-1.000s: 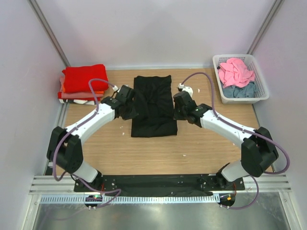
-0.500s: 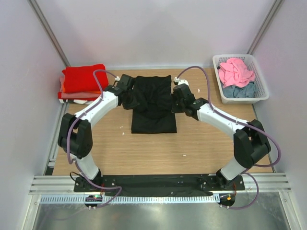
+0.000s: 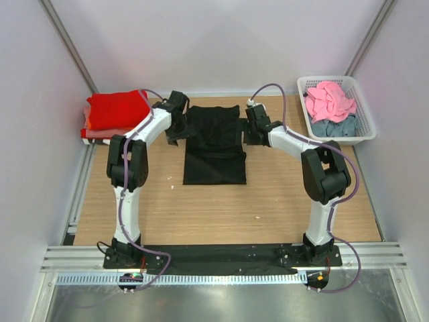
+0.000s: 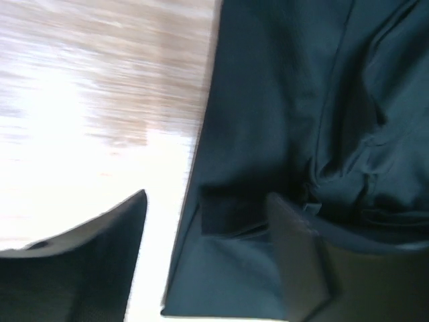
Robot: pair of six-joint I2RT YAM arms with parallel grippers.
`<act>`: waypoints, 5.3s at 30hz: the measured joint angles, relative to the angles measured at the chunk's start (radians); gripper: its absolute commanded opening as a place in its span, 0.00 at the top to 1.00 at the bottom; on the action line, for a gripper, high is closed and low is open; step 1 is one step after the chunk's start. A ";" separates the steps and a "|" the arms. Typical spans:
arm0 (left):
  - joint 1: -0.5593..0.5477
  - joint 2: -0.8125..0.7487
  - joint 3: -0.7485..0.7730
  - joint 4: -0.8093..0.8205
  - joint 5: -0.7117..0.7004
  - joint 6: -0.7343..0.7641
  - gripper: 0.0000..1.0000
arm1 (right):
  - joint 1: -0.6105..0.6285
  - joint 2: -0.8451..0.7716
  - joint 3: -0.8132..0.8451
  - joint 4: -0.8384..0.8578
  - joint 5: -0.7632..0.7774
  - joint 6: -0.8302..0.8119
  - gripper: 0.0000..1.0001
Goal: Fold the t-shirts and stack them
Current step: Fold the tshirt
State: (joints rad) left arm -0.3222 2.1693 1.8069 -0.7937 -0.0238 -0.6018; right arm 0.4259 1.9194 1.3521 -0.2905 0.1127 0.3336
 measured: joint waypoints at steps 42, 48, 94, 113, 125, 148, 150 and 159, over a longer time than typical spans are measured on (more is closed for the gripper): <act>-0.156 -0.473 -0.784 0.333 0.011 -0.132 0.24 | 0.062 0.190 0.285 -0.117 -0.058 0.016 0.75; -0.156 -0.544 -0.837 0.334 0.003 -0.133 0.24 | 0.041 0.269 0.460 -0.182 -0.012 -0.021 0.43; -0.094 -0.691 -1.127 0.689 0.043 -0.234 0.48 | 0.012 -0.323 -0.706 0.431 -0.393 0.320 0.82; -0.092 -0.700 -1.211 0.788 0.100 -0.255 1.00 | 0.009 -0.298 -0.699 0.454 -0.418 0.320 0.99; -0.140 -0.866 -1.308 0.727 0.124 -0.285 1.00 | 0.010 -0.504 -0.808 0.321 -0.401 0.316 0.99; -0.321 -1.182 -1.046 0.220 -0.019 -0.325 1.00 | 0.083 -0.847 -0.632 -0.137 -0.276 0.320 0.99; -0.314 -1.125 -0.991 0.208 -0.030 -0.301 1.00 | 0.083 -0.795 -0.583 -0.137 -0.264 0.307 0.99; -0.186 -0.916 -0.804 0.171 -0.010 -0.205 1.00 | 0.069 -0.565 -0.385 -0.163 -0.237 0.249 0.99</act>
State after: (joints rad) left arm -0.5083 1.2533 1.0031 -0.6231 -0.0341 -0.8070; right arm 0.4953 1.3544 0.9668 -0.4538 -0.1238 0.5827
